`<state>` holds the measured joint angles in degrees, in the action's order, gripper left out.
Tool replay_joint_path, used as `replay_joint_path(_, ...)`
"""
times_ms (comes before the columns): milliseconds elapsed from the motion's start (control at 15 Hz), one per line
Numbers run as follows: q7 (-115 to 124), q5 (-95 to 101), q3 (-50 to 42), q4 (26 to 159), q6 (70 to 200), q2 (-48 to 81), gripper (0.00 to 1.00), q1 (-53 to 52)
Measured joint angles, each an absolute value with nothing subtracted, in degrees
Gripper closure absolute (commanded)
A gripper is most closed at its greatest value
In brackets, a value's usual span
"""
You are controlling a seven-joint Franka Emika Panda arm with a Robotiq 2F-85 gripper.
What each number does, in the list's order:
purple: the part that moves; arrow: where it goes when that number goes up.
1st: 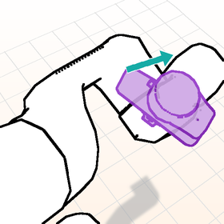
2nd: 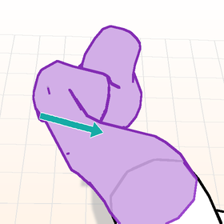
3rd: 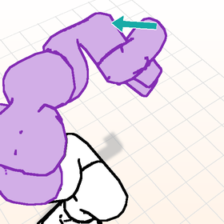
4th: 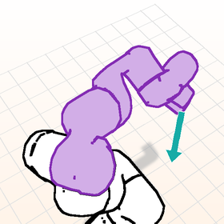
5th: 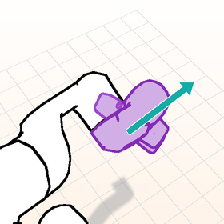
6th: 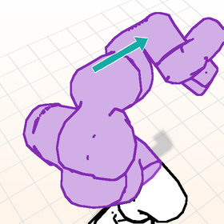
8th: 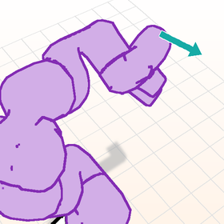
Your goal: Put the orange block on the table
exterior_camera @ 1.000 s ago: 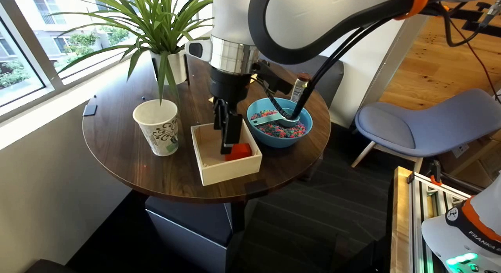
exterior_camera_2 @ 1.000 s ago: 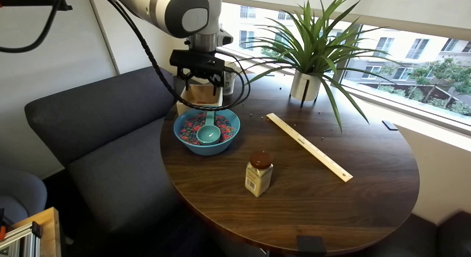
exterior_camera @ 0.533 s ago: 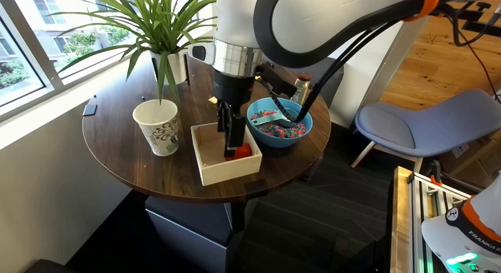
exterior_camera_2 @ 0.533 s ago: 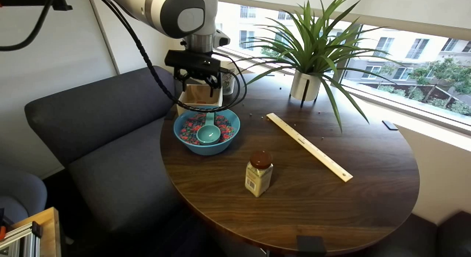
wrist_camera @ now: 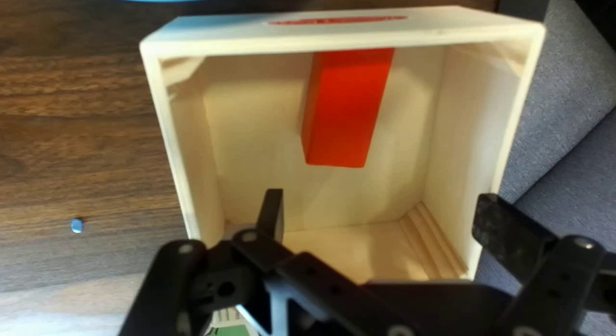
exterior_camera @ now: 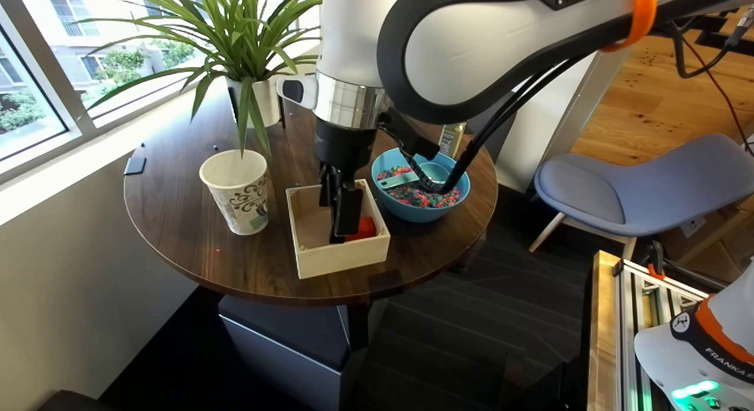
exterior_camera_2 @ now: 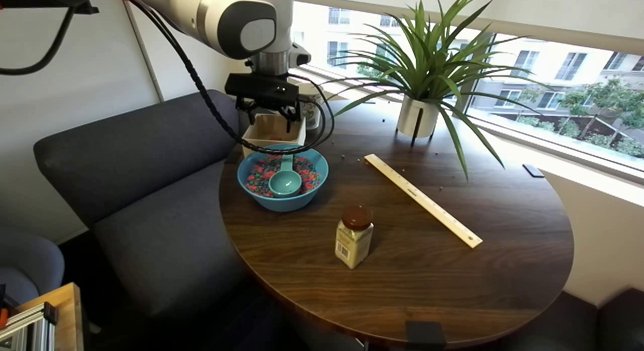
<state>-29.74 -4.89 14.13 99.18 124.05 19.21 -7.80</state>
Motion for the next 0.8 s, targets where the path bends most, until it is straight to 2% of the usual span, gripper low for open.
replay_joint_path(800, -29.52, -5.88, 13.86, 95.22, 116.49, 20.33, 0.0, -6.58)
